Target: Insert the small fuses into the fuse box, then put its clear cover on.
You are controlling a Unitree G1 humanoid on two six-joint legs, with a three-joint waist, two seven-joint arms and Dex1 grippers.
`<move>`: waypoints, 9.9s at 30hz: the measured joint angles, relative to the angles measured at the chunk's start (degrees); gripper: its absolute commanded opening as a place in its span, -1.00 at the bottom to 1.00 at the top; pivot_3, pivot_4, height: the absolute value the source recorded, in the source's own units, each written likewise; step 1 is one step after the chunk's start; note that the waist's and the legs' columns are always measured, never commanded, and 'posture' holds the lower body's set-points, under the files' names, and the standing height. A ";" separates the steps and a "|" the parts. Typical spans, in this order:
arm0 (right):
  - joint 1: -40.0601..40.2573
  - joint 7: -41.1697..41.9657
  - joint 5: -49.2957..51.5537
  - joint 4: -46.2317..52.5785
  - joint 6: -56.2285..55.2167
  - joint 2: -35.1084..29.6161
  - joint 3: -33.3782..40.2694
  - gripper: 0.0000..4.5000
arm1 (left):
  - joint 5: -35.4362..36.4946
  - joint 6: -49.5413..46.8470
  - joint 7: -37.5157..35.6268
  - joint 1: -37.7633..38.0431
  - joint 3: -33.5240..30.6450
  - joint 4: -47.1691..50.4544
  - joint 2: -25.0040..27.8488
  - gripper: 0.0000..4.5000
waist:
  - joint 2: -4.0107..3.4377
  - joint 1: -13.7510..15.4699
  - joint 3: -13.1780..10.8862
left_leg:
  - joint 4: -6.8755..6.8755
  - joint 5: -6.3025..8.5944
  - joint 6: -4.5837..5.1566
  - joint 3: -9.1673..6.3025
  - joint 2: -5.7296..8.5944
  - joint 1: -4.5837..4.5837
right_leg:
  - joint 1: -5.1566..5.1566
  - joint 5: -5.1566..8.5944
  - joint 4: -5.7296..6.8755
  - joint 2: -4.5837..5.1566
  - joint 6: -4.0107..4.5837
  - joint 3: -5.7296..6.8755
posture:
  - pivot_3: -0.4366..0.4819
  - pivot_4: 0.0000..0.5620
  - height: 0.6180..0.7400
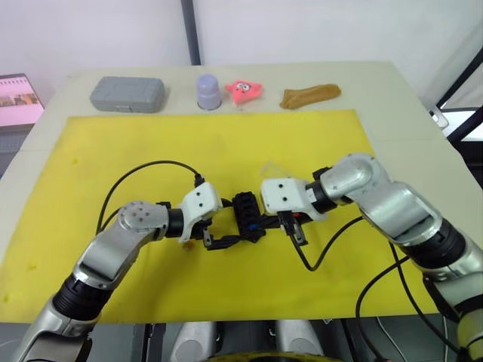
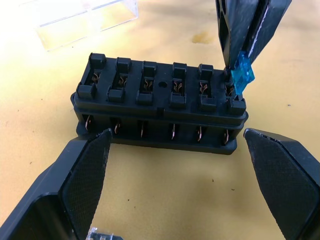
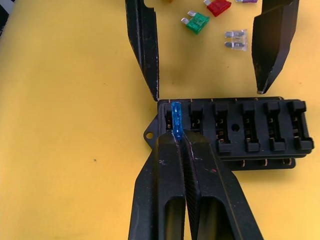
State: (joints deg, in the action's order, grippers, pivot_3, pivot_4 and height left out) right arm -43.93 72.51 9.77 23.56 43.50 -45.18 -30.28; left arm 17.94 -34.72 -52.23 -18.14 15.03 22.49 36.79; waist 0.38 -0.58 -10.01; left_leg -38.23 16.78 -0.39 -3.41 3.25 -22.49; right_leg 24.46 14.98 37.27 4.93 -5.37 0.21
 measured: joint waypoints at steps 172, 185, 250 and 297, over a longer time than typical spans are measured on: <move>-1.13 -4.12 -1.47 6.44 10.01 0.12 -2.46 -1.00 | -0.46 -3.73 2.28 -1.15 0.13 -1.08 -4.28 0.97 | 0.00 0.04 0.01 | -0.04 -0.01 -0.02 0.00 0.01 0.01 | -0.01 0.00 0.05 0.00 0.00 0.00 | -0.05 -0.47 0.86; -1.16 -4.50 -1.34 6.44 10.11 -0.42 -2.76 -1.00 | -0.44 -3.82 2.68 -1.14 0.21 -1.07 -4.50 0.97 | 0.00 0.02 0.01 | -0.04 -0.01 -0.02 -0.01 0.00 0.01 | -0.01 0.00 0.05 -0.01 0.00 0.00 | -0.05 -0.47 0.86; -1.89 -9.22 2.37 8.41 12.95 -1.66 -2.50 -1.00 | -0.44 -4.48 2.73 -1.12 0.21 -1.54 -4.35 0.97 | 0.00 0.00 0.01 | -0.04 -0.01 -0.01 -0.01 0.00 0.01 | 0.00 0.00 0.05 0.00 0.00 0.00 | -0.05 -0.47 0.86; -2.05 -11.01 2.71 7.19 13.58 -0.65 -3.08 -1.00 | -0.40 -4.76 3.73 -1.13 0.21 -1.52 -4.37 0.97 | 0.01 0.00 0.01 | -0.04 -0.01 -0.01 -0.01 0.00 0.01 | 0.00 0.00 0.05 0.00 0.00 0.00 | -0.05 -0.47 0.86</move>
State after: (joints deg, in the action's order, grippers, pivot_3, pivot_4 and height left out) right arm -45.98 61.50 12.48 30.76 57.08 -45.83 -33.36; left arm 17.55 -39.49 -48.50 -19.27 15.24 20.97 32.42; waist 0.39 -0.58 -10.00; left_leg -38.27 16.78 -0.40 -3.42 3.26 -22.48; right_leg 24.45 14.98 37.32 4.93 -5.37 0.21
